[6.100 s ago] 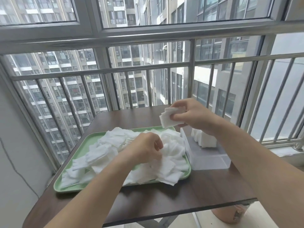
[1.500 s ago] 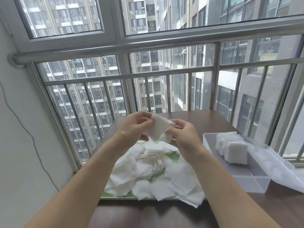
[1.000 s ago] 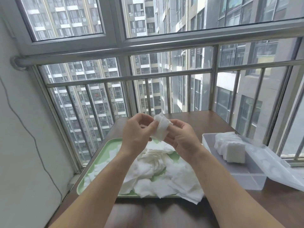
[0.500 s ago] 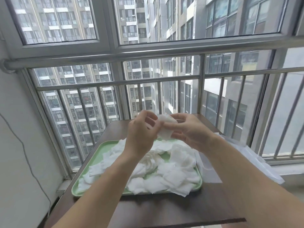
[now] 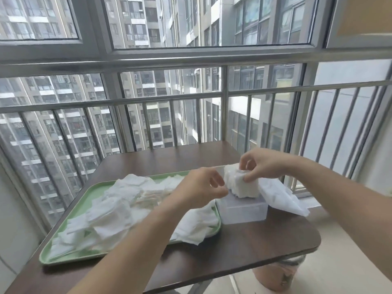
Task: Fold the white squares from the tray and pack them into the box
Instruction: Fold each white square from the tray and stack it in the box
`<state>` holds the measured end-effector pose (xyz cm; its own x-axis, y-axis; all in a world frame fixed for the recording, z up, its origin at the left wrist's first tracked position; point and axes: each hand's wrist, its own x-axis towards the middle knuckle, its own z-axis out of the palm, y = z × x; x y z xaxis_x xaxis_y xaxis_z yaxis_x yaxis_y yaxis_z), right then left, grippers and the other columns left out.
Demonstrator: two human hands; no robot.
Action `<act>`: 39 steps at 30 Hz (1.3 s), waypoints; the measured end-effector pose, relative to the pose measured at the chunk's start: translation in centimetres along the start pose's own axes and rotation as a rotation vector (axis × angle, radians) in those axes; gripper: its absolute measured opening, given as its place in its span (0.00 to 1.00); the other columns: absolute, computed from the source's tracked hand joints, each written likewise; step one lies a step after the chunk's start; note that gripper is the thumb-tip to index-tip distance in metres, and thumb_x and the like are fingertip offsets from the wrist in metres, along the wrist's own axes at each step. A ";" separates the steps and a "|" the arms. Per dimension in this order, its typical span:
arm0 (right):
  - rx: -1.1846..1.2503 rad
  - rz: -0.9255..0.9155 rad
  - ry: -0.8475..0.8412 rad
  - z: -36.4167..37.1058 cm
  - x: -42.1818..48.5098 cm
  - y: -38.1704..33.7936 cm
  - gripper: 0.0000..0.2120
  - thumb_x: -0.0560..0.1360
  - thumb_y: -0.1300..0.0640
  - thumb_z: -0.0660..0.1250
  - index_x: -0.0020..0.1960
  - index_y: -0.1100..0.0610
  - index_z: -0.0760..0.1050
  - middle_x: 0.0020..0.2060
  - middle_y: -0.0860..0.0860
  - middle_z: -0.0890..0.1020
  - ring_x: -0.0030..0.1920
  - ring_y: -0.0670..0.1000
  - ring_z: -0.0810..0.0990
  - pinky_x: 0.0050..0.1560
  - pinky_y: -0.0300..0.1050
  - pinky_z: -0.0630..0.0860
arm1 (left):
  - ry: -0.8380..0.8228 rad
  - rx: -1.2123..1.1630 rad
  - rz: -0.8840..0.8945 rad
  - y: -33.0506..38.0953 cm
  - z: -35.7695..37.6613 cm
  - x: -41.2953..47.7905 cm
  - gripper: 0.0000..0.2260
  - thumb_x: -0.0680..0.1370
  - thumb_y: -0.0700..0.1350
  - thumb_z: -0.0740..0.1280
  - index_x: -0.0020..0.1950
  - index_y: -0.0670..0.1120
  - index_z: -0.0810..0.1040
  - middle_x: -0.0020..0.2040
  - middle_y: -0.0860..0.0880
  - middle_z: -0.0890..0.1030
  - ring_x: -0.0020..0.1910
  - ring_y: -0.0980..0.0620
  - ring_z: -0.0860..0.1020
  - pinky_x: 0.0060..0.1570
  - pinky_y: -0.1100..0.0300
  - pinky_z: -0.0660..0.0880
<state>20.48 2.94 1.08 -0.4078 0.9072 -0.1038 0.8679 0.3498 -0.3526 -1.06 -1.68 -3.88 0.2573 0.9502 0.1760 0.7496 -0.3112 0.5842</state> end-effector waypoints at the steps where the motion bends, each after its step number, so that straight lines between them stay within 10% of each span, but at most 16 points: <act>1: -0.032 -0.005 0.013 0.4 0.3 0.3 0.07 0.74 0.52 0.74 0.51 0.48 0.79 0.48 0.45 0.82 0.49 0.44 0.80 0.49 0.41 0.78 | -0.016 0.020 -0.006 0.0 0.2 0.1 0.07 0.73 0.53 0.75 0.49 0.54 0.81 0.47 0.55 0.82 0.45 0.56 0.80 0.43 0.61 0.76; 13: -0.377 0.009 0.247 2.5 1.7 0.7 0.10 0.71 0.45 0.73 0.45 0.45 0.72 0.44 0.44 0.78 0.46 0.50 0.79 0.43 0.47 0.77 | -0.058 0.070 -0.007 -0.7 0.6 0.8 0.09 0.71 0.54 0.76 0.47 0.51 0.85 0.42 0.58 0.81 0.42 0.59 0.79 0.39 0.66 0.72; 19: -0.183 -0.055 0.250 0.6 0.3 -1.8 0.12 0.70 0.45 0.76 0.46 0.49 0.77 0.40 0.43 0.77 0.41 0.44 0.77 0.41 0.42 0.76 | -0.044 0.015 -0.015 -1.1 -1.7 0.0 0.05 0.77 0.53 0.71 0.50 0.54 0.83 0.45 0.53 0.83 0.38 0.55 0.79 0.35 0.59 0.77; 26: 0.070 -0.199 0.235 1.2 1.8 -7.9 0.09 0.75 0.47 0.73 0.45 0.52 0.80 0.39 0.44 0.81 0.39 0.41 0.79 0.37 0.35 0.72 | 0.078 0.215 -0.108 -6.7 -8.3 -1.8 0.12 0.79 0.41 0.68 0.44 0.58 0.82 0.46 0.56 0.83 0.47 0.55 0.81 0.54 0.53 0.79; 31: 0.155 -0.284 0.234 2.6 3.3 -12.2 0.08 0.78 0.50 0.70 0.45 0.54 0.80 0.38 0.45 0.80 0.37 0.41 0.78 0.34 0.33 0.70 | -0.160 0.407 -0.205 -10.1 -9.4 -2.7 0.14 0.78 0.44 0.69 0.62 0.57 0.79 0.61 0.56 0.80 0.58 0.53 0.78 0.60 0.56 0.74; 39: 0.646 -0.206 0.296 5.4 5.6 -15.4 0.07 0.78 0.56 0.69 0.51 0.60 0.81 0.38 0.50 0.81 0.37 0.46 0.77 0.35 0.35 0.71 | 0.002 0.269 -0.148 -11.7 -9.0 -3.0 0.05 0.74 0.50 0.74 0.47 0.57 0.81 0.46 0.62 0.82 0.46 0.57 0.81 0.52 0.52 0.80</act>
<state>3.28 1.32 0.96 -0.3712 0.8952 0.2465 0.4051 0.3950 -0.8245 -16.05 -0.72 -4.11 0.1326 0.9854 0.1066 0.9133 -0.1633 0.3730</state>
